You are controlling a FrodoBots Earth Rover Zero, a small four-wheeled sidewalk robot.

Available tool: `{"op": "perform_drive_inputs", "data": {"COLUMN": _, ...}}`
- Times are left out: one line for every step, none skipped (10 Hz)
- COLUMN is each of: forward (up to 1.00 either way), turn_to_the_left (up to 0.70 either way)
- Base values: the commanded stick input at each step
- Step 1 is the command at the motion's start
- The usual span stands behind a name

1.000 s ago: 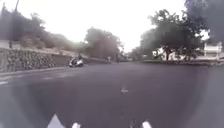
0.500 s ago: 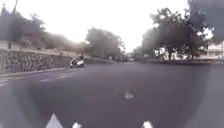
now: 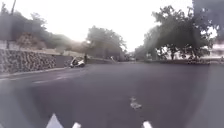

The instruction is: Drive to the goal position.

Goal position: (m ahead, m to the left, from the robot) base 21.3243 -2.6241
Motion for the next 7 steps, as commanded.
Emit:
{"op": "perform_drive_inputs", "data": {"forward": 0.70, "turn_to_the_left": -0.03}}
{"op": "perform_drive_inputs", "data": {"forward": 0.70, "turn_to_the_left": -0.16}}
{"op": "perform_drive_inputs", "data": {"forward": 0.70, "turn_to_the_left": -0.29}}
{"op": "perform_drive_inputs", "data": {"forward": 0.70, "turn_to_the_left": -0.35}}
{"op": "perform_drive_inputs", "data": {"forward": 0.70, "turn_to_the_left": -0.35}}
{"op": "perform_drive_inputs", "data": {"forward": 0.70, "turn_to_the_left": -0.35}}
{"op": "perform_drive_inputs", "data": {"forward": 0.70, "turn_to_the_left": -0.35}}
